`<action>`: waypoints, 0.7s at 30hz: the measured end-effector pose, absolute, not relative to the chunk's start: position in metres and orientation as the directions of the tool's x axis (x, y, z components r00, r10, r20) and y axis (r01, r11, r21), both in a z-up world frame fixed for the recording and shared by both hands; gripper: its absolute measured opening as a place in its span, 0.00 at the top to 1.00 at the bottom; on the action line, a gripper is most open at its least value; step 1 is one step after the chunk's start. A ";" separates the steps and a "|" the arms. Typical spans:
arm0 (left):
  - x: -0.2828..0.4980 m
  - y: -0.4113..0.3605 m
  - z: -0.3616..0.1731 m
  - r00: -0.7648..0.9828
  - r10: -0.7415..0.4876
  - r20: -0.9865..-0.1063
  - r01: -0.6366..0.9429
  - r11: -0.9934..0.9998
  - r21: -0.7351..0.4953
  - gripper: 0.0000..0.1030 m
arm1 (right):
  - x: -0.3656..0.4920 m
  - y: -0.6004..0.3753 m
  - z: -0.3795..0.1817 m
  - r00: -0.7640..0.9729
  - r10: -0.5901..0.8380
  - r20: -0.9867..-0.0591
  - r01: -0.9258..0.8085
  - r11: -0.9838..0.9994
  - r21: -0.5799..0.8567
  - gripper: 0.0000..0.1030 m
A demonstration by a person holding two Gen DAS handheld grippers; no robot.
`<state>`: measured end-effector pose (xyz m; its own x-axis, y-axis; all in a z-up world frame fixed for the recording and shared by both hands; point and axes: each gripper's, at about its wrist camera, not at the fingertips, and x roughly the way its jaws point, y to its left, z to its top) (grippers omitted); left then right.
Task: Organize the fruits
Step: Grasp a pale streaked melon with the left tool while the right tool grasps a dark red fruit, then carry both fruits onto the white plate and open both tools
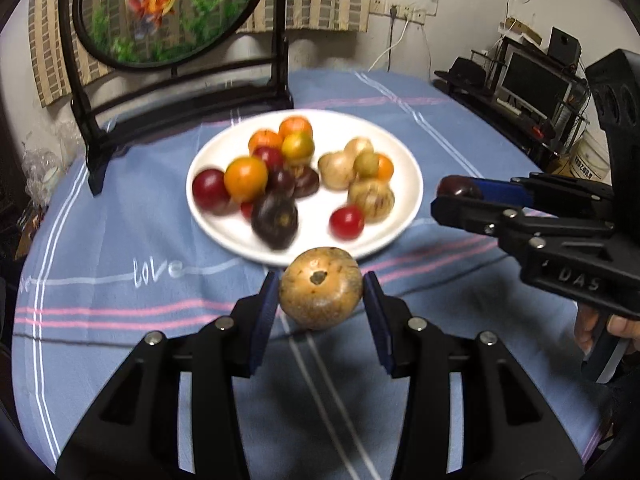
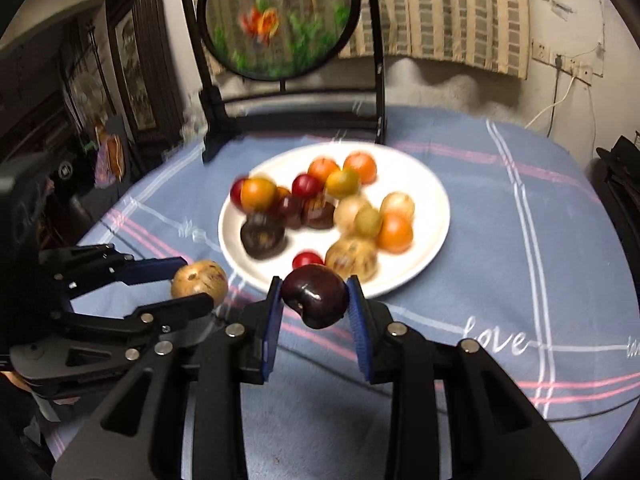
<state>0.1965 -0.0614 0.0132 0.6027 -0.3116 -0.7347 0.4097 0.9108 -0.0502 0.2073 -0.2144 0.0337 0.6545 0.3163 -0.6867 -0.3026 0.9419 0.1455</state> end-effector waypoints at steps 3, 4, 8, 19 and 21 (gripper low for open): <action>0.207 -0.068 0.024 0.613 -0.324 -0.720 0.414 0.908 -0.056 0.57 | 0.213 -0.220 0.045 0.674 0.322 -0.665 -0.304 0.941 0.148 0.69; 0.210 -0.070 0.027 0.614 -0.327 -0.718 0.417 0.907 -0.056 0.57 | 0.216 -0.221 0.047 0.679 0.325 -0.659 -0.304 0.941 0.151 0.69; 0.233 -0.084 0.033 0.624 -0.316 -0.715 0.421 0.906 -0.033 0.57 | 0.235 -0.222 0.050 0.695 0.325 -0.641 -0.298 0.942 0.154 0.69; 0.316 -0.092 0.016 0.617 -0.245 -0.748 0.319 0.947 -0.047 0.57 | 0.330 -0.213 0.023 0.650 0.341 -0.679 -0.268 0.939 0.215 0.68; 0.323 -0.094 0.013 0.619 -0.244 -0.747 0.319 0.947 -0.045 0.56 | 0.345 -0.214 0.015 0.617 0.360 -0.699 -0.261 0.932 0.250 0.68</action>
<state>0.3225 -0.0940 0.0134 0.6189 -0.2438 -0.7467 0.3189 0.9467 -0.0447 0.3446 -0.2138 0.0150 0.6173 0.3603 -0.6993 -0.2606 0.9324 0.2504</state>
